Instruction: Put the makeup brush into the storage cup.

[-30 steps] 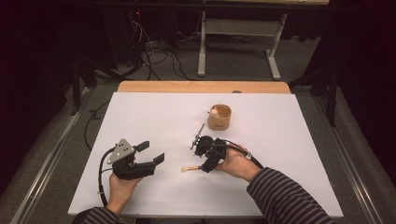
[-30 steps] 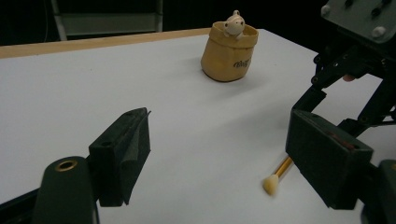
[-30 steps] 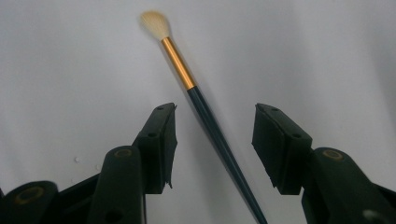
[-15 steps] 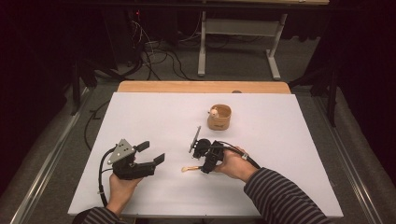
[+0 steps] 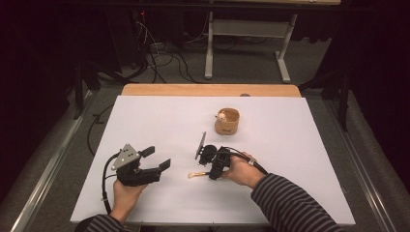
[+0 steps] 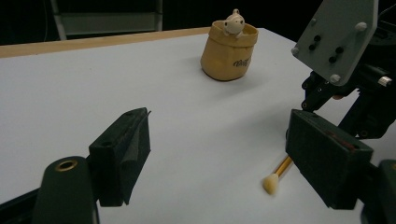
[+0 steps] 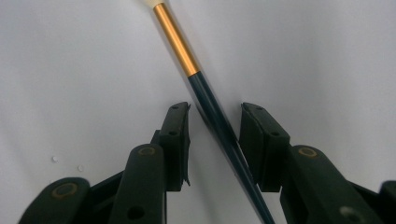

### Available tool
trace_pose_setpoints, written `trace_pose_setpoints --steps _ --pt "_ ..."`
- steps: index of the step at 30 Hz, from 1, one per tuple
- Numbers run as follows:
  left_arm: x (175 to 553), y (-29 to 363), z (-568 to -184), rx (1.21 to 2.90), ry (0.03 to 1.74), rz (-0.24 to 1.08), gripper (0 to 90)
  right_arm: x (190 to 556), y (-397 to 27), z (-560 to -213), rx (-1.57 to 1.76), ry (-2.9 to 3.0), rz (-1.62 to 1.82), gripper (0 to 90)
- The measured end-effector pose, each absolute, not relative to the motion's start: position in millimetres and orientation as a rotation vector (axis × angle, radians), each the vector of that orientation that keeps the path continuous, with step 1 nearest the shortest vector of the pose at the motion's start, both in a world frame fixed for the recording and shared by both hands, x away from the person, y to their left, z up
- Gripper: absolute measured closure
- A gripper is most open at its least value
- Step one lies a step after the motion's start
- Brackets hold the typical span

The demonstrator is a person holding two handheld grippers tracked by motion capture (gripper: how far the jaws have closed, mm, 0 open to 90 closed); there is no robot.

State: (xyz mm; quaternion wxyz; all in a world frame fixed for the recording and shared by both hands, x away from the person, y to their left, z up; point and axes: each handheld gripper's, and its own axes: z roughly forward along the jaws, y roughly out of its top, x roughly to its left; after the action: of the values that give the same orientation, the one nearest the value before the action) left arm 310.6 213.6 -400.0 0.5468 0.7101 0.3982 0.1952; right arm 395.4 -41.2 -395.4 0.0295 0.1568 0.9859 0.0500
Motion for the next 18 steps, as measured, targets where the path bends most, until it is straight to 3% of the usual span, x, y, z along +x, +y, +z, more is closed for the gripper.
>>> trace_pose_setpoints --steps 18 --pt "310.4 212.8 -400.2 1.686 0.944 0.464 22.8 394.9 -40.3 -395.4 0.48 3.036 0.137 75.4"
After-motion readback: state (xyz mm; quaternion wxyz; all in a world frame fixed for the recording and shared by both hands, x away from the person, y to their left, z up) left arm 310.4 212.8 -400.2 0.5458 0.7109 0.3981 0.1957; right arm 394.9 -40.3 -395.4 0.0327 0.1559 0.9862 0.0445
